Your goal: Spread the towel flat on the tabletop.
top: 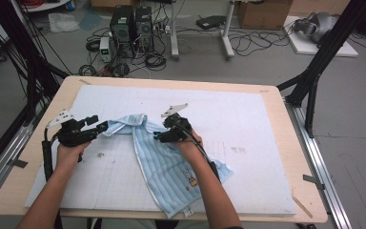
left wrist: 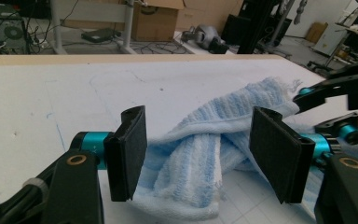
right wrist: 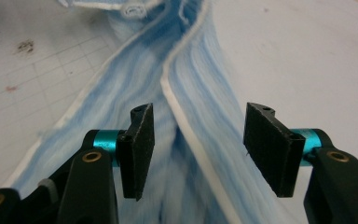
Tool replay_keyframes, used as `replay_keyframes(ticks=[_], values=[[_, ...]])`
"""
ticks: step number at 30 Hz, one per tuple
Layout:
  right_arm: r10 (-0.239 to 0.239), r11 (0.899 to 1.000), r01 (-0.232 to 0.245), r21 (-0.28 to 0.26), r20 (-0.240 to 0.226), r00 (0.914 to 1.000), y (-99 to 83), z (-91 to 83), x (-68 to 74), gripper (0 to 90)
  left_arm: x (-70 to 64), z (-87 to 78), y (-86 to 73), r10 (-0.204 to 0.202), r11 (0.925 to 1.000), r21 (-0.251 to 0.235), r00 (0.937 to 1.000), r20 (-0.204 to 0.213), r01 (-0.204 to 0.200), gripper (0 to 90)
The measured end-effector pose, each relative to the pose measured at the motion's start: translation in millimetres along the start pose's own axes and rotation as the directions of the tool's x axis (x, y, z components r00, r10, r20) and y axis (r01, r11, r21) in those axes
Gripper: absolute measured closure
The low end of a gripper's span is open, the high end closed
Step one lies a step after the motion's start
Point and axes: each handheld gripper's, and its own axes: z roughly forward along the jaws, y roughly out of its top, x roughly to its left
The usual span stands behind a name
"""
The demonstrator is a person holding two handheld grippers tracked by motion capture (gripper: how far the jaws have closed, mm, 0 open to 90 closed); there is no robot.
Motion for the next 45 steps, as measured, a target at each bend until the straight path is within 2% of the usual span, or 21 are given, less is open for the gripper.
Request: replay_keyframes(ticks=[4, 6, 8, 10, 13, 17, 22, 26, 29, 31, 32, 34, 35, 36, 38, 42, 45], values=[[-0.020, 0.999, 0.021, 0.037, -0.017, 0.9996, 12.6, 26.3, 3.5, 47.2, 0.2, -0.1, -0.2, -0.002, 1.0000, 0.001, 1.0000, 0.003, 0.002, 37.2], [-0.035, 0.997, 0.034, 0.069, 0.011, 0.9993, 14.3, 35.8, 3.9, 59.6, 0.0, -0.3, -0.2, -0.001, 1.0000, 0.002, 1.0000, 0.005, 0.001, 37.1], [-0.036, 0.996, 0.035, 0.082, 0.016, 0.9992, 12.5, 40.8, 0.5, 73.4, -0.3, -0.3, -0.4, -0.001, 1.0000, 0.003, 1.0000, 0.006, 0.001, 37.1], [-0.024, 0.995, 0.019, 0.099, 0.051, 0.9984, 10.6, 40.3, -4.4, 86.8, -0.2, -0.5, -0.6, -0.002, 1.0000, 0.004, 1.0000, 0.006, 0.002, 37.1], [0.013, 0.995, -0.022, 0.093, 0.091, 0.9957, 8.2, 32.0, -15.5, 87.3, -0.2, -0.4, -0.8, -0.002, 1.0000, 0.005, 1.0000, 0.006, 0.002, 37.1], [0.054, 0.995, -0.066, 0.079, 0.146, 0.9878, 3.8, 14.2, -29.6, 87.5, -0.9, 0.6, -1.5, -0.006, 0.9999, 0.009, 1.0000, 0.003, 0.006, 37.1], [0.106, 0.988, -0.127, 0.085, 0.216, 0.9707, -6.7, -5.3, -45.4, 87.5, -2.0, 0.9, -1.4, 0.001, 0.9999, 0.013, 1.0000, 0.004, -0.001, 37.2], [0.114, 0.979, -0.155, 0.129, 0.279, 0.9534, -22.8, -21.4, -56.9, 87.5, -1.7, 1.2, -1.9, -0.003, 0.9999, 0.014, 1.0000, 0.003, 0.003, 37.1], [0.119, 0.971, -0.179, 0.160, 0.325, 0.9382, -40.2, -35.0, -65.0, 87.7, -1.9, 1.6, -2.1, 0.002, 0.9998, 0.018, 1.0000, 0.004, -0.002, 37.2], [0.151, 0.965, -0.214, 0.154, 0.343, 0.9272, -52.6, -45.0, -71.8, 89.4, -2.5, 2.3, -2.2, 0.007, 0.9997, 0.023, 1.0000, 0.007, -0.007, 37.2], [0.160, 0.960, -0.229, 0.159, 0.360, 0.9192, -58.1, -49.7, -74.7, 89.4, -3.4, 3.0, -2.4, 0.007, 0.9997, 0.024, 1.0000, 0.007, -0.007, 37.2], [0.207, 0.951, -0.276, 0.141, 0.374, 0.9042, -68.4, -58.7, -81.2, 89.3, -4.8, 4.8, -2.8, 0.010, 0.9997, 0.023, 0.9999, 0.011, -0.010, 37.2], [0.218, 0.950, -0.284, 0.133, 0.373, 0.9018, -72.8, -62.7, -84.0, 88.7, -5.2, 5.5, -2.9, 0.016, 0.9995, 0.028, 0.9998, 0.013, -0.016, 37.2], [0.229, 0.950, -0.289, 0.118, 0.368, 0.9011, -75.6, -65.9, -85.4, 86.7, -6.0, 6.3, -3.2, 0.016, 0.9995, 0.028, 0.9998, 0.014, -0.016, 37.2], [0.231, 0.959, -0.272, 0.077, 0.343, 0.9103, -76.2, -69.9, -84.5, 81.9, -6.7, 8.1, -3.7, 0.017, 0.9994, 0.029, 0.9997, 0.015, -0.017, 37.2], [0.170, 0.983, -0.182, 0.016, 0.289, 0.9423, -63.1, -64.8, -71.2, 68.7, -7.9, 9.5, -4.0, 0.021, 0.9993, 0.030, 0.9996, 0.020, -0.021, 37.2], [0.122, 0.993, -0.118, -0.030, 0.220, 0.9679, -50.1, -55.6, -58.5, 58.8, -7.7, 8.8, -3.8, 0.018, 0.9994, 0.030, 0.9996, 0.022, -0.019, 37.1]])
